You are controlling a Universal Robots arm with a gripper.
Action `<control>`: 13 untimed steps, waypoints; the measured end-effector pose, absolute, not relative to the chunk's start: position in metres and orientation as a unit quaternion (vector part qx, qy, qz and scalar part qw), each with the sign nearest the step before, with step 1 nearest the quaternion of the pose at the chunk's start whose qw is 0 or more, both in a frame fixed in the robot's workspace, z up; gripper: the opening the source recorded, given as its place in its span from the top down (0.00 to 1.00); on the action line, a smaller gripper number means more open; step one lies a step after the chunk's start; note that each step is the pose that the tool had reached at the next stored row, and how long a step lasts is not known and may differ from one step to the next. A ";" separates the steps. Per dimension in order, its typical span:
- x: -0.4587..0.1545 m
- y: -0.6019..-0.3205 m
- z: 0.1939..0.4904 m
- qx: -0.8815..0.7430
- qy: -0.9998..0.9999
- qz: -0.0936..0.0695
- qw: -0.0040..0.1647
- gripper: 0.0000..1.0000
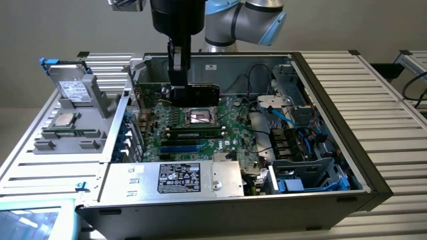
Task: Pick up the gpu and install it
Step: 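Insert the gpu into the slot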
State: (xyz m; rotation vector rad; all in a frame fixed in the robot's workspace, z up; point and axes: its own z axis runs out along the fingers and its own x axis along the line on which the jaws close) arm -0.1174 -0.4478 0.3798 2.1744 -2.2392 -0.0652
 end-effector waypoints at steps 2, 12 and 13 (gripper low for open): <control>-0.117 -0.448 0.376 0.696 -0.717 -0.021 0.010 0.72; -0.117 -0.449 0.358 0.696 -0.717 -0.021 0.010 0.72; -0.117 -0.449 0.356 0.696 -0.717 -0.021 0.010 0.72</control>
